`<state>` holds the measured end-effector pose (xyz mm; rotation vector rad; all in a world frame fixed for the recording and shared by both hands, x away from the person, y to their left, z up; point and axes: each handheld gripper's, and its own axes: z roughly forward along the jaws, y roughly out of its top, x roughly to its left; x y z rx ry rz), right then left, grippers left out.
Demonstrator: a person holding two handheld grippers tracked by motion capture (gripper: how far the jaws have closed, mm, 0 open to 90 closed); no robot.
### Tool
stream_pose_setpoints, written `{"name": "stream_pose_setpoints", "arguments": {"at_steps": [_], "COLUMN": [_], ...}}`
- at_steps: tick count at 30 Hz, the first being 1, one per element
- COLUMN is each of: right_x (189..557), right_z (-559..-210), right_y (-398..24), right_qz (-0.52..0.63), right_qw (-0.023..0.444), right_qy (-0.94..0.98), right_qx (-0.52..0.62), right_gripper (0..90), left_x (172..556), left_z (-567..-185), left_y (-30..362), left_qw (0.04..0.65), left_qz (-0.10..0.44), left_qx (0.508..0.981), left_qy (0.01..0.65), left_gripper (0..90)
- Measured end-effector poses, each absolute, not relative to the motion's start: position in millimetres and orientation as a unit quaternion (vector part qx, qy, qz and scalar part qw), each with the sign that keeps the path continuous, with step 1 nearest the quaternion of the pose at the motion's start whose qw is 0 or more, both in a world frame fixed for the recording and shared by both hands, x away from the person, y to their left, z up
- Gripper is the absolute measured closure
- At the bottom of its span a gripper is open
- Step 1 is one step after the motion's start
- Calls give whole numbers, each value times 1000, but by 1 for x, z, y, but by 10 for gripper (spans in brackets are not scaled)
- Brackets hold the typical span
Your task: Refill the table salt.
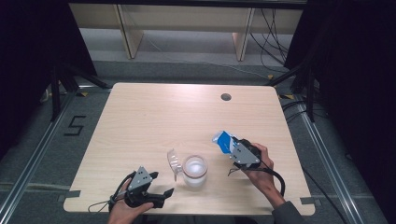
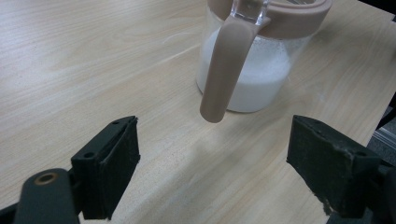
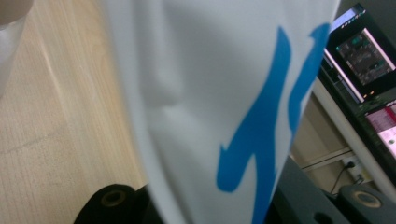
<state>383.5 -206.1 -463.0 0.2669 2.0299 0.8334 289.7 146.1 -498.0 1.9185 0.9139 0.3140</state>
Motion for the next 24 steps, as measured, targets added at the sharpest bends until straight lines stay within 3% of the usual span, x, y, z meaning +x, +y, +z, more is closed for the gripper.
{"name": "stream_pose_setpoints", "arguments": {"at_steps": [19, 24], "right_x": [404, 410], "right_z": [-473, -476], "right_y": [-235, -243], "right_qz": [440, 451], "right_qw": [344, 343], "right_qy": [795, 784], "right_qx": [238, 253], "right_gripper": [836, 837], "left_x": [291, 290], "left_z": [-498, -498], "left_y": [147, 147], "left_qw": [475, 468], "left_qz": [130, 133], "left_qx": [789, 791], "left_qy": [367, 370], "left_gripper": [163, 162]}}
